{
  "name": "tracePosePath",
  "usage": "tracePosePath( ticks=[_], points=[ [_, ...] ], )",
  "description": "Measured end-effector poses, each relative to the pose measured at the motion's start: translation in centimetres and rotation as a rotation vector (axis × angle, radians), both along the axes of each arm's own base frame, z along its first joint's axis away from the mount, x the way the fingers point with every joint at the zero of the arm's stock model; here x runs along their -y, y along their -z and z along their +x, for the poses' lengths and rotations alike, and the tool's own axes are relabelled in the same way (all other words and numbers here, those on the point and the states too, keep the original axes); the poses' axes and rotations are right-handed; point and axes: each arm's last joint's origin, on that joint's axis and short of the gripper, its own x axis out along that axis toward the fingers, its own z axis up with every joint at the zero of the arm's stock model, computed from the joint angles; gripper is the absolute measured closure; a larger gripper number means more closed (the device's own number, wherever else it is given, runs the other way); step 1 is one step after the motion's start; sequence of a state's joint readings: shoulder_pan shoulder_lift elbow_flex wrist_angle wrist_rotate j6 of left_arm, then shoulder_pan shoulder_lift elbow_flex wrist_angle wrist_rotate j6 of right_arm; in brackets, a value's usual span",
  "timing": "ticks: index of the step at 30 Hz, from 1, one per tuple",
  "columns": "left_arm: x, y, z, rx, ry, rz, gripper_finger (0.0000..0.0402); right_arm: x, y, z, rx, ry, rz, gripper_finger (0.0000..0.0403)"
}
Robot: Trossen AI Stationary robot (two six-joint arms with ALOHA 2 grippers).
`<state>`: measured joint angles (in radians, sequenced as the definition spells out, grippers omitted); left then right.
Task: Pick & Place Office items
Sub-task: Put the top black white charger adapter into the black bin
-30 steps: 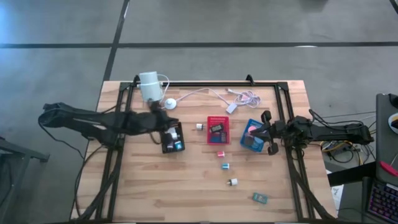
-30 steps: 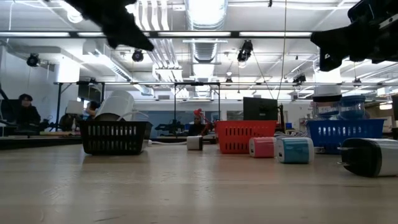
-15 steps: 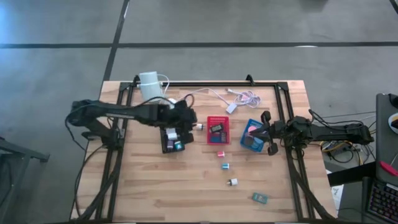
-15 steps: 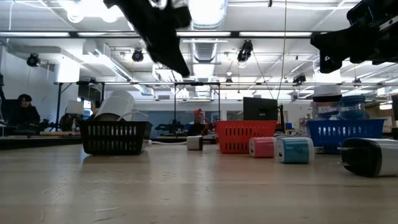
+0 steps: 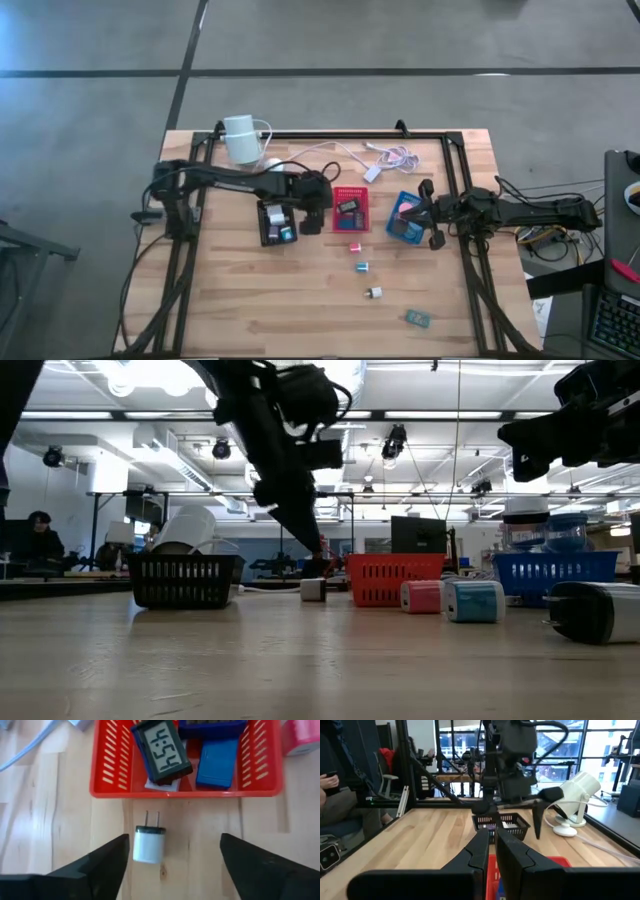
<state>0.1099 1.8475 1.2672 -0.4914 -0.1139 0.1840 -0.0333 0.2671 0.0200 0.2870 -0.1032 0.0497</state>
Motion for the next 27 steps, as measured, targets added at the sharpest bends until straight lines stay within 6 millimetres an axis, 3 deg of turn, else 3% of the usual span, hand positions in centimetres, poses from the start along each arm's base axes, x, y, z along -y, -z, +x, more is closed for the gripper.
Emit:
tracePosePath(
  ticks=[4,7,12,27],
  points=[
    [-1.2,0.9,1.1,-0.041,0.001,-0.018,0.0064,0.0,0.0,0.0,-0.003,0.000,0.000,0.0374],
    [-2.1,1.9,1.5,-0.113,0.022,-0.107,0.0064,0.0,0.0,0.0,-0.003,0.000,0.000,0.0374],
    [-3.0,3.3,2.1,-0.177,0.032,-0.104,0.0066,0.0,0.1,0.0,-0.004,0.000,0.000,0.0374],
    [-4.1,5.0,2.5,-0.232,0.093,-0.077,0.0067,0.0,0.2,0.0,-0.011,0.000,-0.008,0.0374]
  ],
)
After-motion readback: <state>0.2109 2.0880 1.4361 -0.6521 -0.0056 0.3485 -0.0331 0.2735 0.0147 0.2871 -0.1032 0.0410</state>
